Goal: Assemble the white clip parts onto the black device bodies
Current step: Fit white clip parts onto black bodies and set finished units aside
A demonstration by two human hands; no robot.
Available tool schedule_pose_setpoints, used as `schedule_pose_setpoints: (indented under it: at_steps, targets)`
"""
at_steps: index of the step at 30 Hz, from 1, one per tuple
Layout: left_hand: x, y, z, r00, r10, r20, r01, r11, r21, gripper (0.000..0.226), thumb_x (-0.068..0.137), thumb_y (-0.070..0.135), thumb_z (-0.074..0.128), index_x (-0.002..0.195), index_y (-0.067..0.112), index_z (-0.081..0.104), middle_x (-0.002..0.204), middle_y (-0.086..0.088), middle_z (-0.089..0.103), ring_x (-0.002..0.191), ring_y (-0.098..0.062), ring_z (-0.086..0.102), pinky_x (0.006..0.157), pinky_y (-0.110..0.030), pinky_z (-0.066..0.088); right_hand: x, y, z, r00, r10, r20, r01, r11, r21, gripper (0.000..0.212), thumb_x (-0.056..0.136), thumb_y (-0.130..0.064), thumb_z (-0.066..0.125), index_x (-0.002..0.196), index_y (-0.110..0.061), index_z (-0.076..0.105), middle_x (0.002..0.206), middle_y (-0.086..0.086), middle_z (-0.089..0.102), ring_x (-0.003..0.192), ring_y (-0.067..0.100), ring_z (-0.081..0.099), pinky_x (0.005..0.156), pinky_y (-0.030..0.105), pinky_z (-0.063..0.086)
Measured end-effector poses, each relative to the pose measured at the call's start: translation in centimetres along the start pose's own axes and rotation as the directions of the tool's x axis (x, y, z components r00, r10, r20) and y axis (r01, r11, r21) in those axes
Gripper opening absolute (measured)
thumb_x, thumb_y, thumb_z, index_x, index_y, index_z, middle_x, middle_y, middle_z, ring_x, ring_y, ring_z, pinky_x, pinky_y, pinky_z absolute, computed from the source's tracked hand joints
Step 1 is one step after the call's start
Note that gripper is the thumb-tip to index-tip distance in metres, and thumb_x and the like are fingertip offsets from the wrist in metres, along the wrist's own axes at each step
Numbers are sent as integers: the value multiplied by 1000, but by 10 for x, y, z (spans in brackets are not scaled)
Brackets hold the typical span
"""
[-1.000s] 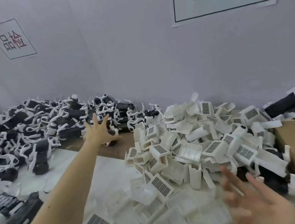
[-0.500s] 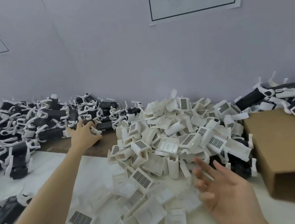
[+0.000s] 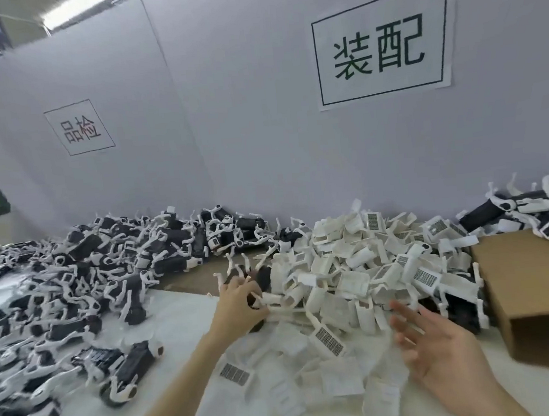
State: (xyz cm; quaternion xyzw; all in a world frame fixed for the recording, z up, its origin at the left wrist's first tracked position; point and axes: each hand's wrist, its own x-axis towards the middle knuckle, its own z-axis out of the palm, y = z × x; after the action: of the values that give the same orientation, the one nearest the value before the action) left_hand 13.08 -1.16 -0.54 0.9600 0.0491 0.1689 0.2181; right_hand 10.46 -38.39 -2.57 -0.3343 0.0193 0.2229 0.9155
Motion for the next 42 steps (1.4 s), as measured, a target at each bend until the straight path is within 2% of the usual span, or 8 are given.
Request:
schedule_pose_setpoints:
  at_steps: [9,12,17,24,30,34,38,42]
  targets:
    - [-75,56,-8,989,4,-150,-59,929,-365,16,98,42,73,95,27,67,120,9,56,115,-14,51,97,-32,43,-31,-9,0,998,-61,1,61,989,-136,39,95,-25,61,126,-4,73,96,9,71,68,19,67,43,25,48]
    - [-80,82,-12,974,-49,-221,-64,877,-477,14,103,30,68,90,33,64,115,9,60,109,-3,58,83,-13,41,-47,-12,-7,998,-56,-39,47,978,-204,38,91,-27,65,122,-7,76,95,8,70,66,17,66,42,25,49]
    - [-76,130,2,956,139,-259,-218,926,-309,10,105,36,64,100,28,68,150,9,57,138,-19,50,97,-41,53,-72,-14,-16,991,-108,-83,89,973,-213,39,87,-28,71,120,-9,78,96,7,69,67,17,63,45,25,48]
    - [-76,136,33,901,225,-370,-309,932,-187,13,104,33,66,106,26,77,165,19,37,160,-24,27,101,-44,50,-84,-16,-21,972,-191,-140,172,975,-139,38,80,-23,69,111,-4,80,88,8,68,60,16,59,42,23,44]
    - [-79,119,32,817,260,-515,-278,960,43,5,97,20,76,99,22,81,157,-7,54,145,-44,45,79,-49,60,-77,-10,-22,973,-157,-172,136,983,-126,27,85,-21,68,100,-5,83,84,9,67,57,17,57,41,24,41]
    - [-75,106,27,732,459,-504,-301,881,364,13,88,11,83,98,16,78,128,-11,71,116,-42,63,89,-52,50,-76,-6,-20,974,-145,-173,120,982,-145,26,86,-21,68,101,-6,83,83,9,67,57,17,59,41,24,41]
    - [-77,109,29,631,500,-593,-427,862,273,12,102,14,64,102,9,75,100,-1,75,93,-28,64,84,-40,46,-78,-7,-19,975,-145,-166,117,979,-168,30,83,-22,70,104,-5,82,82,8,67,57,16,59,41,24,42]
    - [-84,122,29,643,448,-621,-496,862,107,27,108,19,52,104,2,74,94,-3,74,85,-25,66,77,-38,54,-80,-6,-17,973,-139,-183,106,978,-182,31,81,-23,71,103,-5,82,82,10,66,57,17,59,41,25,42]
